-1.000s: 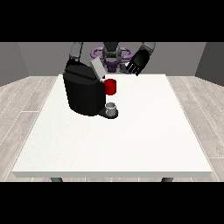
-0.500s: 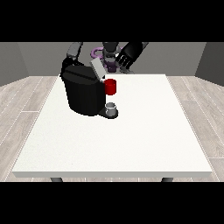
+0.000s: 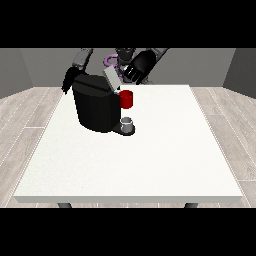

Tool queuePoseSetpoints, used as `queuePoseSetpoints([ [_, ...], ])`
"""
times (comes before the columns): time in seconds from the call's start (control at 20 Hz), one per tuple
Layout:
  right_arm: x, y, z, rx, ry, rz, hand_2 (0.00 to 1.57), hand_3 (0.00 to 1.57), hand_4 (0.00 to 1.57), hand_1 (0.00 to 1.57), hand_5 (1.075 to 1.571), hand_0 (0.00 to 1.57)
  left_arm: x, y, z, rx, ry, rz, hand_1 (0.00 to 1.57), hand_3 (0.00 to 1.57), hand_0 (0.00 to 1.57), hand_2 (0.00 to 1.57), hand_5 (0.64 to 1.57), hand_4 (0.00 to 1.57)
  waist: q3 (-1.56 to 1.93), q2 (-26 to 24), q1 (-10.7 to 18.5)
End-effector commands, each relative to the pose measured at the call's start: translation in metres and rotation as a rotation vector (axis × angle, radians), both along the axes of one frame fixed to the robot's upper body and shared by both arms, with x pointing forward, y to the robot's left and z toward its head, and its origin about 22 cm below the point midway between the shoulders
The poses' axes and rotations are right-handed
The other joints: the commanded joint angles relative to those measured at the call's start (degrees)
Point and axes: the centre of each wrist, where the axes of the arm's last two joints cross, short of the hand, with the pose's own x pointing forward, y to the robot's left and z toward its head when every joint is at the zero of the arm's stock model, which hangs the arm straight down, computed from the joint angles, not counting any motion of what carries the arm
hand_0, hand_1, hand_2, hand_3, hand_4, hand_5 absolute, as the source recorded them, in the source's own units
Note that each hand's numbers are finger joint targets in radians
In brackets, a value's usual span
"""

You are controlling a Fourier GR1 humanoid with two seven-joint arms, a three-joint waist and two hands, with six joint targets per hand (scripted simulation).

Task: Insert the coffee pod into the coffee machine and close the lid

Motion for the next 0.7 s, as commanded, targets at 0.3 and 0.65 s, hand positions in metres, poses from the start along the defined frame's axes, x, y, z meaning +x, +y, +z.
queuePoseSetpoints([
  [0.3,0.005,-0.003,0.008,0.011,-0.025,-0.023,0.0,0.0,0.0,0.0,1.571,0.0,0.004,-0.01,0.002,0.025,0.016,-0.013,1.19,1.22,1.19,1.26,1.571,0.46,0.02,2.13,-0.16],
  [0.65,0.023,0.002,0.047,0.015,-0.04,-0.017,0.0,0.0,0.15,0.0,1.571,0.0,0.006,-0.01,0.01,0.008,-0.012,-0.006,1.25,1.22,1.25,1.29,1.571,0.43,-0.01,4.31,-0.72],
])
